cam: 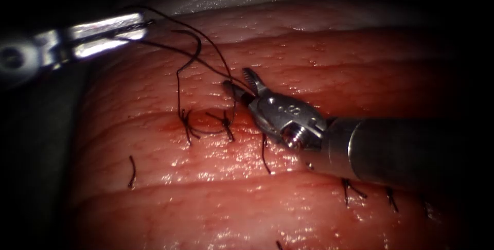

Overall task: Wound Closure
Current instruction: Snip the long suture with the right cutter, then set the suture onto the skin with the left hand.

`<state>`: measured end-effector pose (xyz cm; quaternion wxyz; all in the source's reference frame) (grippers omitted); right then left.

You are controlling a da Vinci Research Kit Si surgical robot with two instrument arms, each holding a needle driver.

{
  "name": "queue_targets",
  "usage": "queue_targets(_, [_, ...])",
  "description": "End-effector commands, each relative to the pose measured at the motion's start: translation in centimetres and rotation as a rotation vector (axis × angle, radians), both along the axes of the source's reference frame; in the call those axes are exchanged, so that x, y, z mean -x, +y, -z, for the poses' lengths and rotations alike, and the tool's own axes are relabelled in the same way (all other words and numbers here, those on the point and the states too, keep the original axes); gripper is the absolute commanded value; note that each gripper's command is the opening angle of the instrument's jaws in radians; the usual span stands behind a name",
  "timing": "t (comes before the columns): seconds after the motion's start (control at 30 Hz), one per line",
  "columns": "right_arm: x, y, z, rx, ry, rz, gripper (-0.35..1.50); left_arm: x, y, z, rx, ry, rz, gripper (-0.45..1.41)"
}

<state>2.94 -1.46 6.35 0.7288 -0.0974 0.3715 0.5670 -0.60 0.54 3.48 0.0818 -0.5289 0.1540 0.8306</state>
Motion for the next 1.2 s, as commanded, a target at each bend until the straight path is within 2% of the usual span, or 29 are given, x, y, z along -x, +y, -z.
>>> queue_targets(0.03, [-0.07,0.01,-0.06,0.001,-0.004,-0.005,-0.35,0.04,0.03,-0.04,0.002,-0.001,0.000,-0.45])
queue_targets(0.23, [0.05,0.00,-0.05,0.006,-0.016,0.013,-0.35,0.02,0.07,-0.05,-0.002,-0.006,-0.002,-0.45])
queue_targets(0.27, [0.10,-0.02,-0.02,0.005,-0.012,0.019,0.04,0.03,0.10,-0.07,0.001,-0.006,-0.005,-0.45])
queue_targets(0.3, [0.15,-0.04,0.01,0.002,-0.007,0.027,0.19,0.04,0.14,-0.09,-0.002,-0.008,-0.004,-0.45])
queue_targets(0.43, [0.44,-0.12,0.17,0.015,0.000,0.029,0.41,0.17,0.29,-0.28,-0.007,-0.017,0.000,-0.45])
queue_targets(0.57, [0.85,-0.18,0.33,0.040,-0.010,0.006,0.47,0.41,0.45,-0.61,0.003,-0.016,0.010,-0.45])
queue_targets(0.6, [1.04,-0.22,0.38,0.050,-0.015,-0.002,0.51,0.56,0.58,-0.84,0.011,-0.006,0.018,-0.45])
queue_targets(0.7, [1.26,-0.30,0.45,0.051,-0.040,-0.012,0.44,0.79,0.80,-1.21,0.001,0.005,0.046,-0.45])
queue_targets(0.73, [1.39,-0.40,0.49,0.057,-0.058,-0.022,0.46,1.04,1.00,-1.60,-0.004,0.008,0.063,-0.45])
queue_targets(0.8, [1.41,-0.43,0.50,0.059,-0.062,-0.023,0.52,1.11,1.04,-1.72,-0.009,0.011,0.057,-0.45])
queue_targets(0.9, [1.48,-0.54,0.54,0.065,-0.074,-0.030,0.64,1.35,1.21,-2.12,-0.017,0.020,0.056,-0.45])
queue_targets(0.93, [1.51,-0.58,0.58,0.067,-0.079,-0.034,0.66,1.50,1.31,-2.40,-0.017,0.029,0.041,-0.45])
queue_targets(1.0, [1.52,-0.61,0.61,0.067,-0.079,-0.033,0.59,1.63,1.39,-2.69,-0.050,0.030,0.033,-0.45])
queue_targets(1.03, [1.51,-0.62,0.64,0.067,-0.079,-0.033,0.47,1.74,1.43,-2.93,-0.079,0.029,0.025,-0.45])
queue_targets(1.07, [1.50,-0.62,0.65,0.066,-0.082,-0.036,0.42,1.89,1.46,-3.31,-0.136,0.022,-0.004,-0.45])
queue_targets(1.13, [1.50,-0.62,0.64,0.066,-0.083,-0.037,0.42,1.92,1.46,-3.43,-0.154,0.022,-0.018,-0.45])
queue_targets(1.17, [1.49,-0.61,0.63,0.066,-0.082,-0.037,0.44,2.00,1.46,-3.69,-0.220,0.026,-0.052,-0.45])
queue_targets(1.2, [1.48,-0.61,0.62,0.067,-0.083,-0.038,0.47,2.03,1.45,-3.80,-0.230,0.027,-0.061,-0.45])
